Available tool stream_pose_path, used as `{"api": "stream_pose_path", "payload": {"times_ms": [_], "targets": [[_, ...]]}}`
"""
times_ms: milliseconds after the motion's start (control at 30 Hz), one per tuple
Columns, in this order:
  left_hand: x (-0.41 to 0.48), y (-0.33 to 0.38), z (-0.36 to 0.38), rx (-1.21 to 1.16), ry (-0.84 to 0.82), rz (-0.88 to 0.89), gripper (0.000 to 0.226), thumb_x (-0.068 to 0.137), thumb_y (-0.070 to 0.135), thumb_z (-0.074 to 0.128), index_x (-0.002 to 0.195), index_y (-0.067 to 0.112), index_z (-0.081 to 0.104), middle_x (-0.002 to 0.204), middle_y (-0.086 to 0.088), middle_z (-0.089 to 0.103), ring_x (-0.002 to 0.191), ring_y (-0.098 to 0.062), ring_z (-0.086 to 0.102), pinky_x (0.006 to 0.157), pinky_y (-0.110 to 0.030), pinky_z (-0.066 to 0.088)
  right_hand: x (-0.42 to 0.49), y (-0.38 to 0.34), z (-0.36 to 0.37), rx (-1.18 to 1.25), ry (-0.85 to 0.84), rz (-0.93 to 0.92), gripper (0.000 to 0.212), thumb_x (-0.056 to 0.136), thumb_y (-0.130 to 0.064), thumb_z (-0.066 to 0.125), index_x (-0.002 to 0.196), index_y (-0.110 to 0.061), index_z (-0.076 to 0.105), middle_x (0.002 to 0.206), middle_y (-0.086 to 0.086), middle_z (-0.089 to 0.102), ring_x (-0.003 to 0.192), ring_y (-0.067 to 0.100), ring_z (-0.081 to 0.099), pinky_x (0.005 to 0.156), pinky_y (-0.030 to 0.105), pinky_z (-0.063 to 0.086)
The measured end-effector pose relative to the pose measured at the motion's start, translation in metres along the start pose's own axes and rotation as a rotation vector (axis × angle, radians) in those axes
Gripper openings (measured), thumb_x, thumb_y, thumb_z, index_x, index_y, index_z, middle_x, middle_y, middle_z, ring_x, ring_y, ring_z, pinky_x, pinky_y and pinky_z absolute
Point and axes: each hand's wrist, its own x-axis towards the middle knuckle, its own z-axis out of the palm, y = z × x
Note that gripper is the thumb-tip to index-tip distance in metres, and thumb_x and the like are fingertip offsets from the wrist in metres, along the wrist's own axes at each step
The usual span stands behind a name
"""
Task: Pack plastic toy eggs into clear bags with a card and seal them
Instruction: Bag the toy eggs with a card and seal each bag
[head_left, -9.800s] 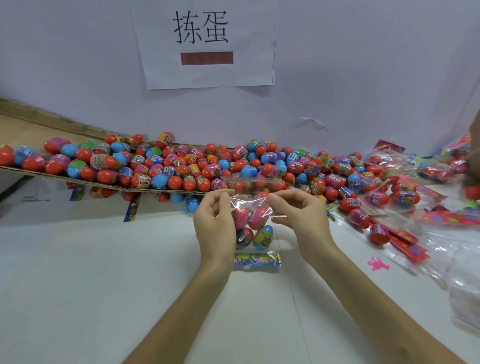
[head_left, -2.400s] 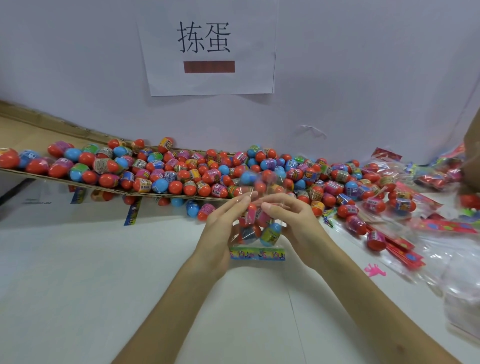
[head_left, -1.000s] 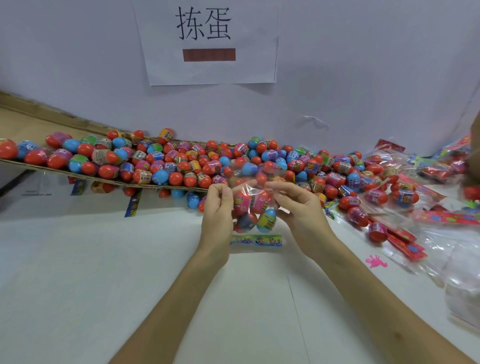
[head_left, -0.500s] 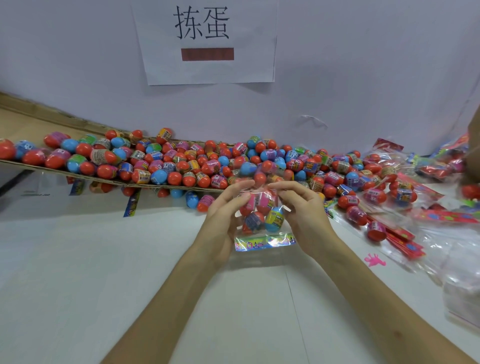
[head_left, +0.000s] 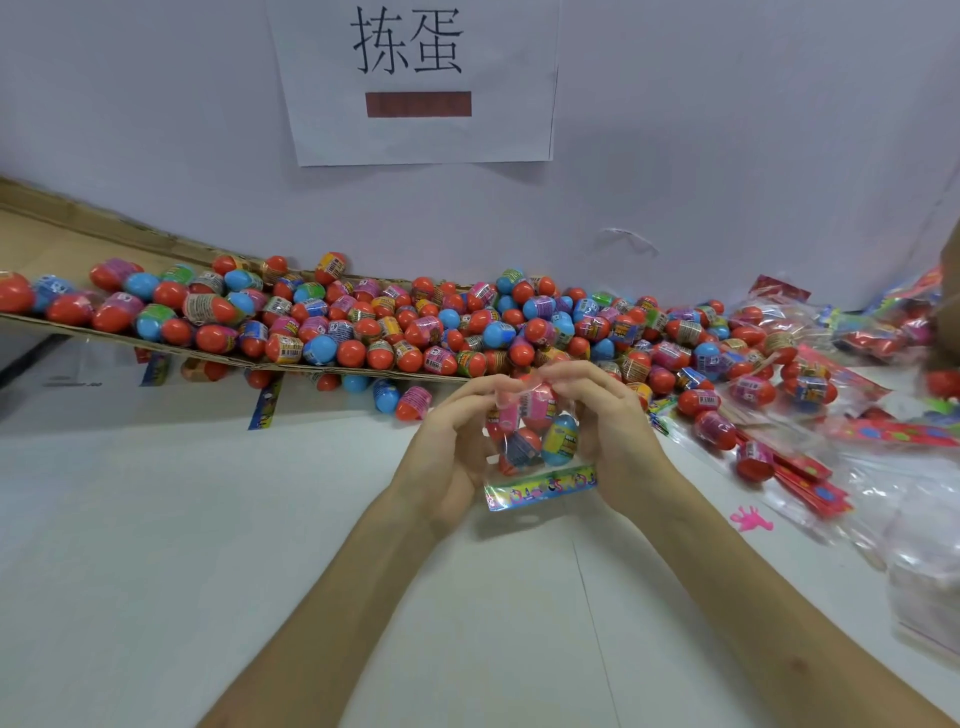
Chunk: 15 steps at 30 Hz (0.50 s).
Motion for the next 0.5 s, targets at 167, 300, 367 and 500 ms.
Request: {"api": "stream_pose_path", "payload": {"times_ms": [167, 300, 367, 500], "targets": [[-0.006, 0.004, 0.005, -0.036, -0.118, -0.005, 0.020, 0.084, 0.023, 0.055, 0.083, 0.023, 0.075, 0.122, -0.005, 0.073, 0.105, -0.026, 0.069, 0.083, -0.047, 0.058, 0.000, -0.001, -0.001, 0.080, -0.013, -0.013, 0.031, 0.094, 0.000, 0.054, 0.074, -0.015, 0.072, 0.100, 0.016, 0.071, 0.091, 0.027, 0.069, 0.071, 0.038, 0.059], [-0.009, 0.007, 0.007, -0.058, -0.222, 0.010, 0.027, 0.089, 0.015, 0.050, 0.076, 0.021, 0.073, 0.142, -0.011, 0.064, 0.129, -0.032, 0.062, 0.098, -0.052, 0.052, 0.001, -0.002, -0.002, 0.180, -0.103, 0.000, 0.027, 0.080, 0.002, 0.054, 0.067, -0.018, 0.066, 0.091, 0.010, 0.072, 0.087, 0.024, 0.070, 0.071, 0.036, 0.058], [-0.011, 0.008, 0.008, -0.048, -0.250, 0.020, 0.026, 0.088, 0.014, 0.051, 0.074, 0.021, 0.071, 0.143, -0.012, 0.063, 0.132, -0.032, 0.060, 0.097, -0.051, 0.053, 0.002, -0.001, -0.003, 0.222, -0.115, 0.034, 0.024, 0.078, -0.001, 0.053, 0.066, -0.018, 0.063, 0.094, 0.012, 0.068, 0.091, 0.028, 0.065, 0.080, 0.041, 0.055], [-0.013, 0.008, 0.007, -0.028, -0.282, 0.037, 0.026, 0.087, 0.011, 0.047, 0.071, 0.018, 0.066, 0.143, -0.011, 0.063, 0.129, -0.032, 0.063, 0.084, -0.046, 0.054, -0.001, -0.004, -0.004, 0.223, -0.154, 0.011, 0.028, 0.084, -0.007, 0.053, 0.063, -0.021, 0.065, 0.085, 0.002, 0.069, 0.081, 0.019, 0.067, 0.067, 0.034, 0.058]]}}
